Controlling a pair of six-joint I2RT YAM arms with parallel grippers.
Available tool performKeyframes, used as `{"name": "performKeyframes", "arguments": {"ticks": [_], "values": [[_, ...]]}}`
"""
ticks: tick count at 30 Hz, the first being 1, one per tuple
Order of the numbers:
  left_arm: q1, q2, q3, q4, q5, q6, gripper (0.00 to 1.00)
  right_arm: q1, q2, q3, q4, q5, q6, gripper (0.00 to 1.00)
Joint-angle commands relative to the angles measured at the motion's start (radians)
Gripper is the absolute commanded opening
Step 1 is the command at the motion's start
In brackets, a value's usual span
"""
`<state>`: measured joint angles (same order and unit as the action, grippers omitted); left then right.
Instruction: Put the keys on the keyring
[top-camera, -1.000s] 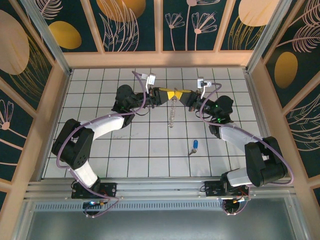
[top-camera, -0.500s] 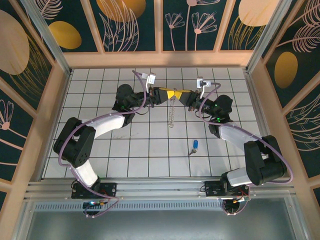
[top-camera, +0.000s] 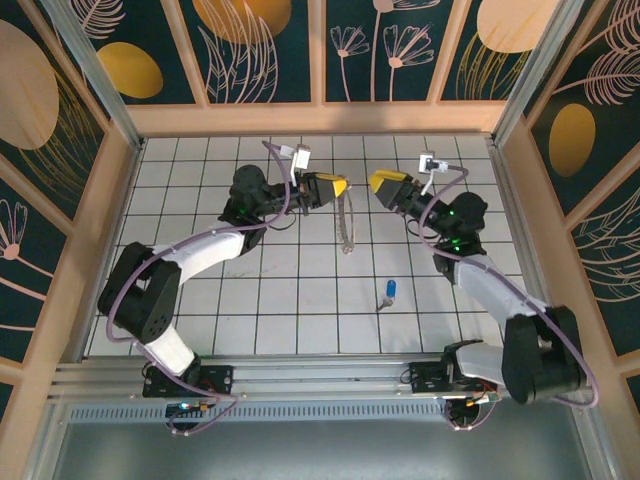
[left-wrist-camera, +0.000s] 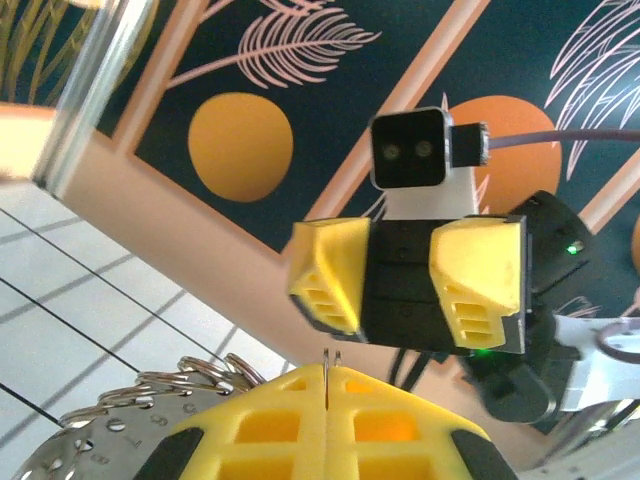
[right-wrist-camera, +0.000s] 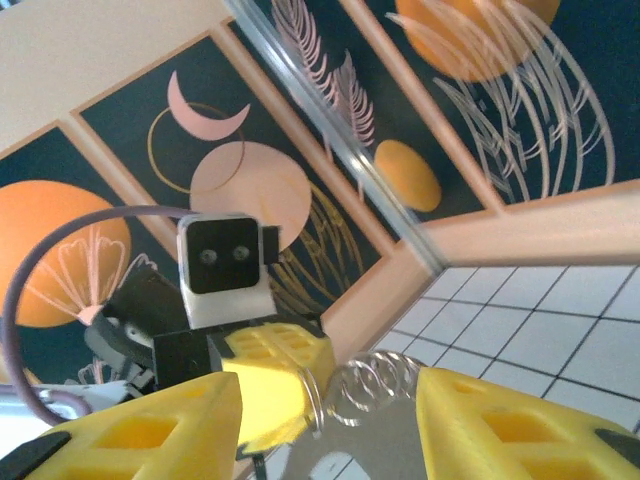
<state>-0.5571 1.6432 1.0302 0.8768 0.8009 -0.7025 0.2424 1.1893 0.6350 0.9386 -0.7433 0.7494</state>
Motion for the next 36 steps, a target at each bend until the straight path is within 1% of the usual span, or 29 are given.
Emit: {"name": "performKeyframes", "arguments": {"ticks": [1,5,8,14,18,22,28,32,36], "values": [[-0.004,-0.081,0.004,-0.069,-0.075,0.173,0.00,-0.008,-0.076,-0.048,-0.158,0.071,-0.068,0.50],[-0.004,-0.126,-0.007,-0.142,-0.141,0.321,0.00,-0.012,-0.141,-0.110,-0.302,0.146,-0.104,0.51],[-0.004,-0.152,-0.033,-0.153,-0.192,0.413,0.00,-0.019,-0.175,-0.166,-0.352,0.189,-0.104,0.51],[-0.004,-0.184,-0.095,-0.111,-0.216,0.514,0.00,-0.023,-0.190,-0.228,-0.472,0.291,-0.098,0.51],[-0.004,-0.192,-0.116,-0.092,-0.217,0.538,0.00,-0.023,-0.187,-0.233,-0.568,0.360,-0.107,0.51],[-0.004,-0.188,-0.128,-0.077,-0.221,0.541,0.00,-0.024,-0.176,-0.209,-0.719,0.441,-0.125,0.51],[-0.004,-0.197,-0.165,-0.052,-0.224,0.538,0.00,-0.012,-0.167,-0.191,-0.919,0.528,-0.161,0.49],[-0.004,-0.218,-0.187,-0.052,-0.217,0.539,0.00,0.015,-0.164,-0.196,-0.997,0.570,-0.169,0.46],[-0.004,-0.233,-0.198,-0.055,-0.186,0.520,0.00,0.079,-0.159,-0.200,-1.040,0.629,-0.165,0.44]]}}
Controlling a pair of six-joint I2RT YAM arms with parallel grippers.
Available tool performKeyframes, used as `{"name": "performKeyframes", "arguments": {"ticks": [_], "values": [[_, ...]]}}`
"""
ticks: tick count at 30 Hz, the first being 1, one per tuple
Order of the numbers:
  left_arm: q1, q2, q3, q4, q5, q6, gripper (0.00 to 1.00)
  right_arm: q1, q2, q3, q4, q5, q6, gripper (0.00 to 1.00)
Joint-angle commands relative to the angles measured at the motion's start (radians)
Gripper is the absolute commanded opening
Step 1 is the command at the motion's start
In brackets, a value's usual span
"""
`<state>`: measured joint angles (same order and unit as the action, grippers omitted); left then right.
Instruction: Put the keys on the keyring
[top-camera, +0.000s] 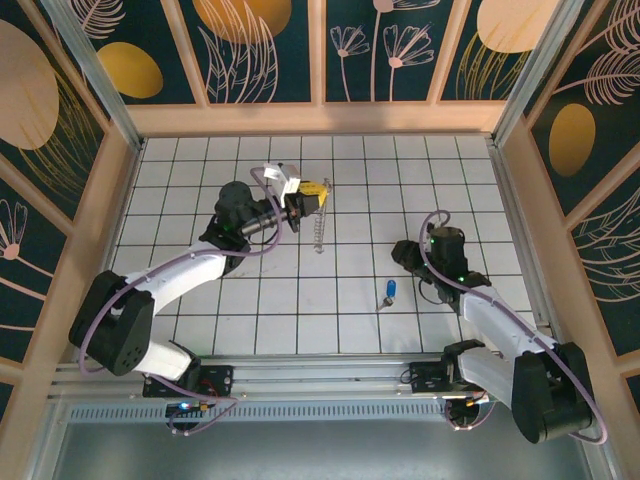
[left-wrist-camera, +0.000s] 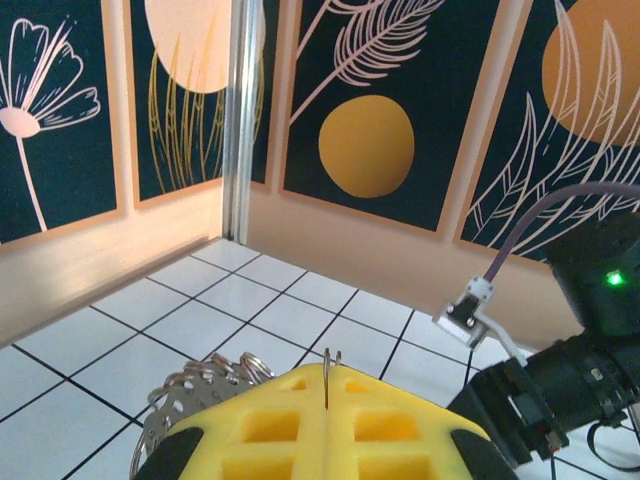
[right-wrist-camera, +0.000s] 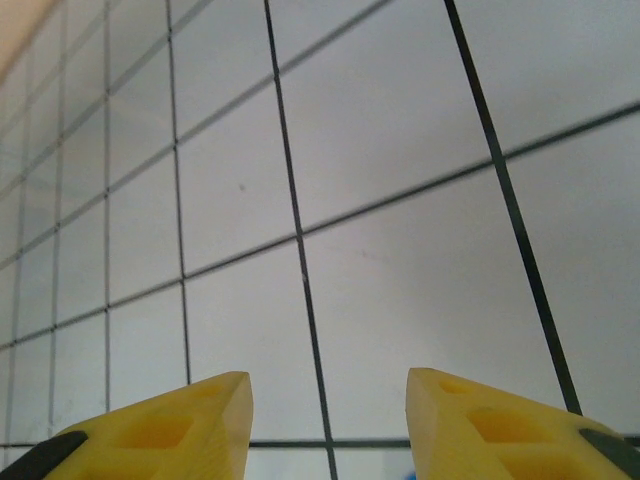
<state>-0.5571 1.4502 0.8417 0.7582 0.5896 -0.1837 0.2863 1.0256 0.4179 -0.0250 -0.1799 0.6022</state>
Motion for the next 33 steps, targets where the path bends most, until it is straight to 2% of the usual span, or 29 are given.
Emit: {"name": "performKeyframes", "arguments": {"ticks": [1,7,17,33], "values": [[-0.004,-0.045,-0.016,0.067,0.033,-0.005,0.00,0.053,0.003,0.014,-0.081,0.082,-0.013,0.44],[-0.004,-0.053,-0.040,0.091,0.105,-0.046,0.00,0.082,-0.001,-0.016,-0.048,0.086,0.001,0.44],[-0.016,-0.012,-0.037,0.304,0.246,-0.199,0.00,0.083,-0.034,-0.029,-0.094,0.120,-0.007,0.44],[-0.055,0.007,0.048,0.085,0.258,0.011,0.00,0.086,-0.072,-0.034,-0.158,0.122,-0.009,0.44]]}}
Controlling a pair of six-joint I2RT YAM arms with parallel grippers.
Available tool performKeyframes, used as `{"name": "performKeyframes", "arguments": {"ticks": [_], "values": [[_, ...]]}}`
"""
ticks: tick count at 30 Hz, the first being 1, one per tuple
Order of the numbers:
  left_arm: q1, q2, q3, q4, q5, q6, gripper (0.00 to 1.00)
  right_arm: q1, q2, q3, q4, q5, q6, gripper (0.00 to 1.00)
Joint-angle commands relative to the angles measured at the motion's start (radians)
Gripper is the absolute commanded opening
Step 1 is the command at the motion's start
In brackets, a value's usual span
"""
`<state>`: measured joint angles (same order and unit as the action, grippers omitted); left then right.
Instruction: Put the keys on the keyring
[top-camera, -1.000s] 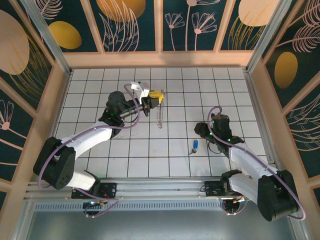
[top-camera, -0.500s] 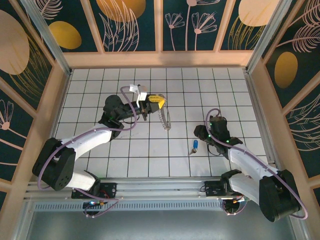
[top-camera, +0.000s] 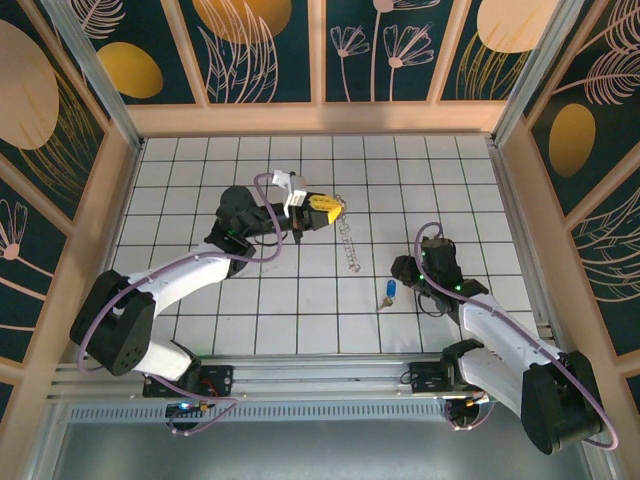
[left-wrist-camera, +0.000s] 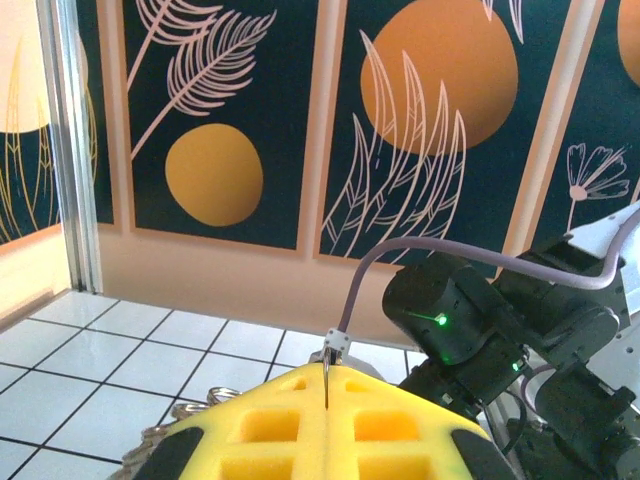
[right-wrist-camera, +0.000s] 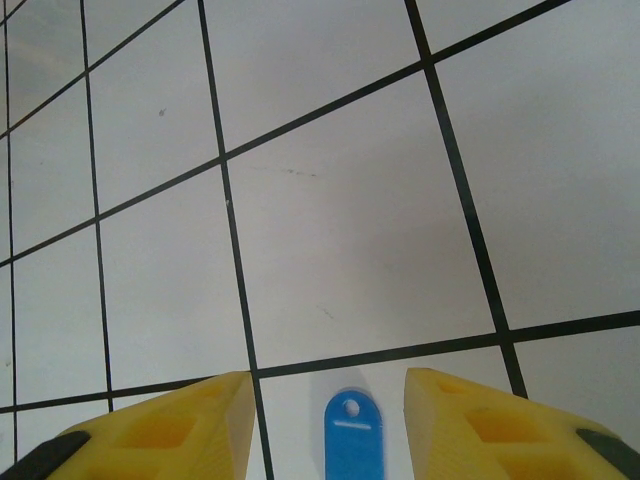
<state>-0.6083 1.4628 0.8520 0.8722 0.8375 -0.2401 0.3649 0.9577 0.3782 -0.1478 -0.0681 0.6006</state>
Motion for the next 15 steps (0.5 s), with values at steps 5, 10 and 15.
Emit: {"name": "performKeyframes", "arguments": {"ticks": [5,10,15], "values": [[-0.003,-0.014,0.044,-0.076,0.002,0.116,0.00,0.007,0.005,0.017,-0.035,0.006,-0.012,0.44],[-0.003,-0.015,0.044,-0.096,-0.001,0.141,0.00,0.009,0.031,0.030,-0.033,-0.007,-0.014,0.44],[-0.002,-0.010,0.043,-0.104,-0.009,0.150,0.00,0.012,0.033,0.036,-0.045,-0.004,-0.013,0.44]]}}
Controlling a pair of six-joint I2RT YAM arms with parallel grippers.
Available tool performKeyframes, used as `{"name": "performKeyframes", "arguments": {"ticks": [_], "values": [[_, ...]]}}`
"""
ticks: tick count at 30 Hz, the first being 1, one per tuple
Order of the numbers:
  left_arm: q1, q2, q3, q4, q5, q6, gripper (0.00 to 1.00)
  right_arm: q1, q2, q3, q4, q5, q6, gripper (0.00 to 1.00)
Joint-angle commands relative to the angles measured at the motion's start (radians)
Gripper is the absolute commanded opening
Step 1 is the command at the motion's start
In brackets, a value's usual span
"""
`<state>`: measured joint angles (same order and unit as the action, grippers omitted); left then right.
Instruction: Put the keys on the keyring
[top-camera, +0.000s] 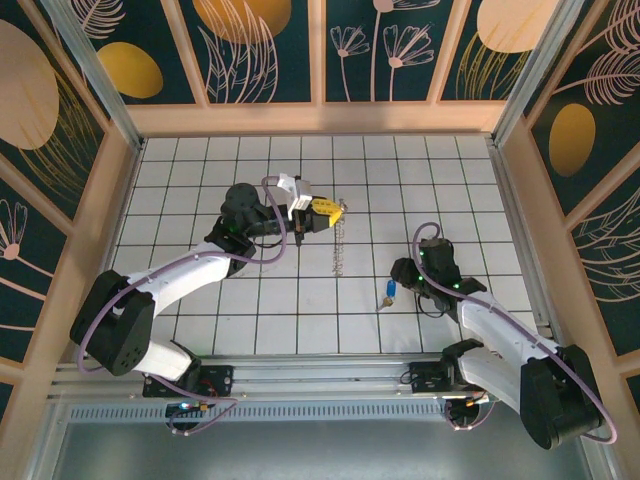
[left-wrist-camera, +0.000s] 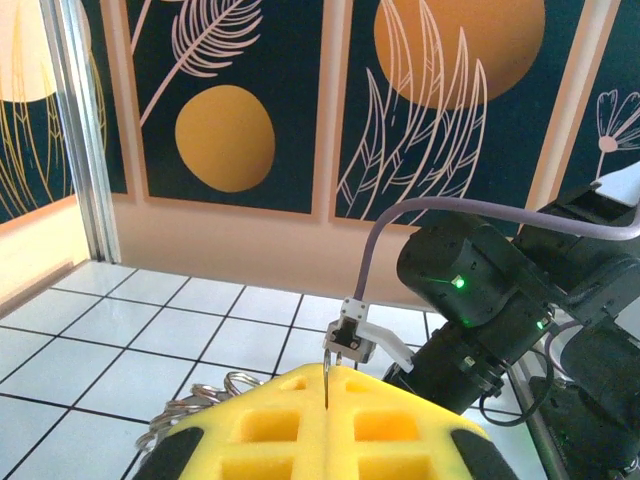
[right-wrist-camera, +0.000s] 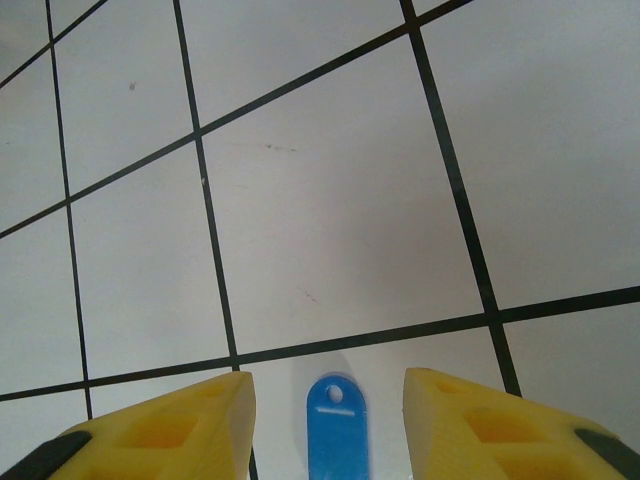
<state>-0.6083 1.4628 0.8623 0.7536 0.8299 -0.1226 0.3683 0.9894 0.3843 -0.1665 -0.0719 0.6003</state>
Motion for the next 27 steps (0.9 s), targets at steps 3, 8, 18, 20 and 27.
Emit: {"name": "performKeyframes", "arguments": {"ticks": [3,8,18,20,27], "values": [[-0.004,-0.007,0.033,0.006,-0.009,0.038,0.00,0.010,-0.001,0.034,-0.046,0.008,-0.013,0.43],[-0.004,-0.008,0.030,-0.009,-0.030,0.038,0.00,0.018,-0.002,0.045,-0.106,0.038,-0.001,0.42],[-0.003,-0.009,-0.015,0.042,-0.063,0.004,0.00,0.079,0.020,0.057,-0.188,0.050,0.009,0.36],[-0.005,-0.004,-0.023,0.066,-0.060,-0.010,0.00,0.108,0.032,0.063,-0.209,0.067,0.022,0.35],[-0.005,0.016,-0.038,0.131,-0.057,-0.047,0.00,0.173,0.058,0.049,-0.216,0.084,0.076,0.35]]}}
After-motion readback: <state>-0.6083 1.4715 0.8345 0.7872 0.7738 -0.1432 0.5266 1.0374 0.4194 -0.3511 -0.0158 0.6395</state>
